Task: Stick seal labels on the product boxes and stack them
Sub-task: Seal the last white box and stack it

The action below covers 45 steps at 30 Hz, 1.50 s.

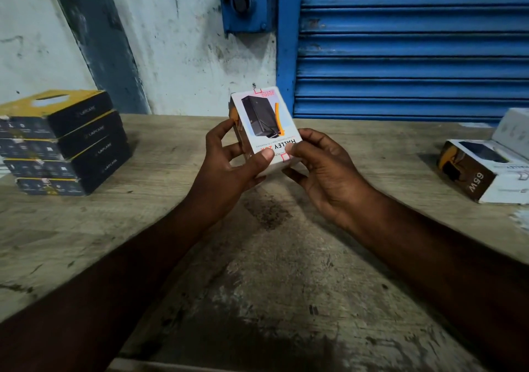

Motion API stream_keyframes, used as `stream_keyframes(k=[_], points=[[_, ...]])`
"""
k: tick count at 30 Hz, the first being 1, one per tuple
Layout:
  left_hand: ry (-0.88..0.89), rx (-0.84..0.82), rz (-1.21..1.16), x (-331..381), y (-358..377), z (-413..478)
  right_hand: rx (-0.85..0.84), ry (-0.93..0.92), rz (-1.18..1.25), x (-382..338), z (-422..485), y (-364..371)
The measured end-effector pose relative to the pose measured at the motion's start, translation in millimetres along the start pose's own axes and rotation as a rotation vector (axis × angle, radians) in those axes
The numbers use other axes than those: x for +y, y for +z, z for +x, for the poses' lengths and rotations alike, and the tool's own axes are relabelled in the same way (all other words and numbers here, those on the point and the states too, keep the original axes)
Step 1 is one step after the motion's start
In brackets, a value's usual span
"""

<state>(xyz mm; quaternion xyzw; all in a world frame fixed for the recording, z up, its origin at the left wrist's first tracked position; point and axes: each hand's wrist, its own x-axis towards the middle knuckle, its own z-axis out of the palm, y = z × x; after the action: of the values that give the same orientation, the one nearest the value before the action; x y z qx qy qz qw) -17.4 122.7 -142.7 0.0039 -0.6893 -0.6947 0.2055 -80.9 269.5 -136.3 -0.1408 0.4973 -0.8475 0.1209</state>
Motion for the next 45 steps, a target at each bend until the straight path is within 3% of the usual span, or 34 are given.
stream_keyframes(k=[6,11,18,22,34,40,45], points=[[-0.016,-0.023,-0.011,4,-7,4,-0.079,-0.037,-0.180,-1,4,-3],[-0.025,-0.042,-0.014,1,-8,4,-0.031,-0.081,-0.319,3,2,-5],[-0.001,-0.051,0.015,-2,-8,4,0.036,-0.101,-0.306,3,1,-2],[-0.001,-0.045,0.015,-4,-9,5,-0.008,-0.066,-0.289,2,3,-3],[0.006,-0.072,0.063,-7,-10,6,0.048,-0.125,-0.491,2,4,-4],[0.013,-0.029,0.057,-7,-14,10,-0.091,-0.071,-0.493,-5,1,-5],[0.029,-0.079,0.134,-7,-14,8,-0.078,-0.069,-0.485,-5,-1,-5]])
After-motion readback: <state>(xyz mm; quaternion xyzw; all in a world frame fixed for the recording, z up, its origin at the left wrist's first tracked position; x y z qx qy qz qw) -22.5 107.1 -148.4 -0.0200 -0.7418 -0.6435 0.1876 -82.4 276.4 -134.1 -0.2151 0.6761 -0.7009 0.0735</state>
